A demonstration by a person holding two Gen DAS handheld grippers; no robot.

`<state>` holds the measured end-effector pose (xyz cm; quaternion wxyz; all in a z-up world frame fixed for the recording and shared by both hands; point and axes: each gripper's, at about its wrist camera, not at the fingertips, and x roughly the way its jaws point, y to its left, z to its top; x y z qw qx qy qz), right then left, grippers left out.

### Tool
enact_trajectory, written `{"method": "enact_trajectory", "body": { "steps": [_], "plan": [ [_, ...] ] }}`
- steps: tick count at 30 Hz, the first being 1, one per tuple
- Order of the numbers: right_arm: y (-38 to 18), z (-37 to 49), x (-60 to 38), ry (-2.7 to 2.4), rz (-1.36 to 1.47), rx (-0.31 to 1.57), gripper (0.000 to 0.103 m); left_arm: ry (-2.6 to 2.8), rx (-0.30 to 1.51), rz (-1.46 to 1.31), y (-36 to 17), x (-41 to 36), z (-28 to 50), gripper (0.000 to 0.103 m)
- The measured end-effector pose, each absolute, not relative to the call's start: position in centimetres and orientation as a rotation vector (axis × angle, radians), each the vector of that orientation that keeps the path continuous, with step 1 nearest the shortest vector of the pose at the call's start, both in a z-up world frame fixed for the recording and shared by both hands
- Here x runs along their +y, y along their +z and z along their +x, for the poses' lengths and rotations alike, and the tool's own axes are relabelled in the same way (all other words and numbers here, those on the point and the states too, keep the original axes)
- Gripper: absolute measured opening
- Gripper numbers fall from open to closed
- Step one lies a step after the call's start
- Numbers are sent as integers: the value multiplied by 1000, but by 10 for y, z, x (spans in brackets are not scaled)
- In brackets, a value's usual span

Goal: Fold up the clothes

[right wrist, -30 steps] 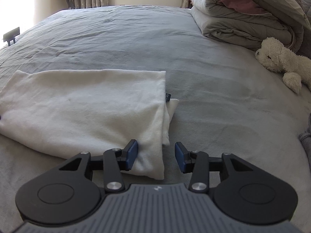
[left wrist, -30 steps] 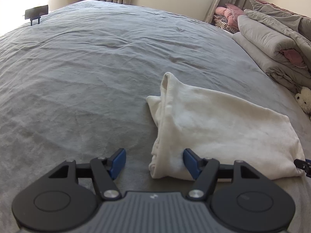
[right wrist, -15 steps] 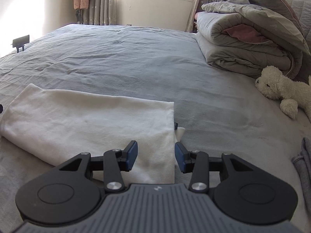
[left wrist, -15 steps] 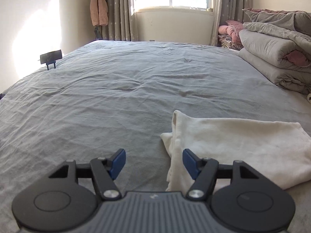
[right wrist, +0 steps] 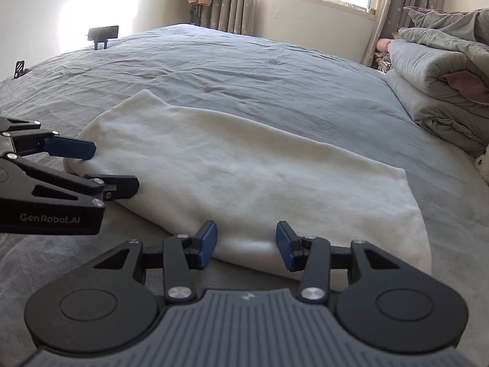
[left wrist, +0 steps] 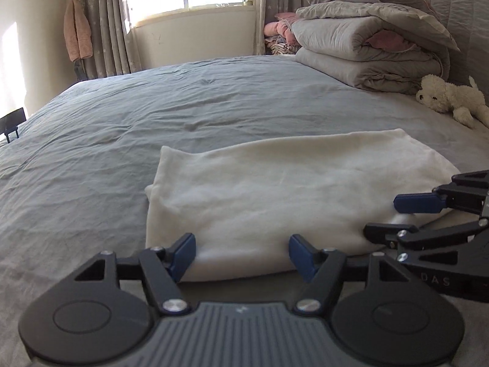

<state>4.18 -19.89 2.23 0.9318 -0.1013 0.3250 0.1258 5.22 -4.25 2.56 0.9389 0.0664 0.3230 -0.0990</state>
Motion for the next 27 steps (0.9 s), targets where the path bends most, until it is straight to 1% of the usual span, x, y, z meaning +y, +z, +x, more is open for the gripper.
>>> {"method": "enact_trajectory", "body": {
  "steps": [5, 11, 24, 27],
  "plan": [
    [24, 41, -201, 249, -172, 661, 49, -201, 645, 150, 25, -45, 46, 71],
    [19, 37, -188, 267, -209, 652, 51, -207, 643, 156, 25, -47, 46, 75],
    [21, 35, -184, 283, -223, 644, 51, -214, 650, 126, 29, -44, 49, 75],
    [21, 38, -188, 279, -225, 654, 50, -213, 652, 141, 29, -43, 49, 75]
  ]
}}
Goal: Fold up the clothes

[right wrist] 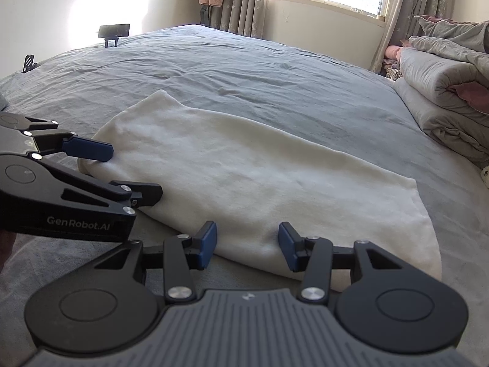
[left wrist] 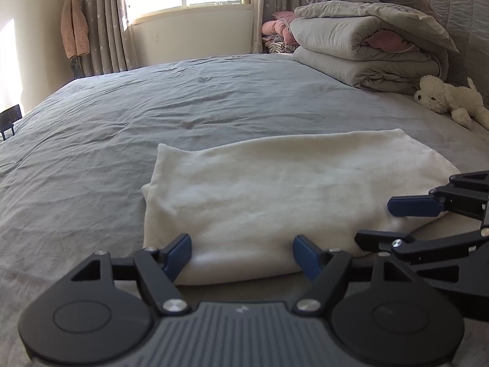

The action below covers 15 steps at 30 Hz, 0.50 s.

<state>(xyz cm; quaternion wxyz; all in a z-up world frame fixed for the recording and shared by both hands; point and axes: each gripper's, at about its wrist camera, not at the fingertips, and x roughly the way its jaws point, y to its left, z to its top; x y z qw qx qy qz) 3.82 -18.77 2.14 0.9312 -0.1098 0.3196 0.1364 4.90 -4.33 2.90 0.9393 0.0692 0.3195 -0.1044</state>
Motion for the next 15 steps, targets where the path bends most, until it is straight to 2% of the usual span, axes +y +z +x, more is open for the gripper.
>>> {"method": "enact_trajectory", "body": {
  "steps": [4, 10, 15],
  "plan": [
    [23, 42, -199, 260, -211, 667, 49, -201, 657, 139, 30, -40, 51, 76],
    [28, 48, -223, 240, -157, 691, 57, -179, 664, 139, 32, -36, 53, 76],
    [32, 51, -244, 252, -61, 725, 58, -167, 679, 117, 36, -26, 56, 75]
  ]
}}
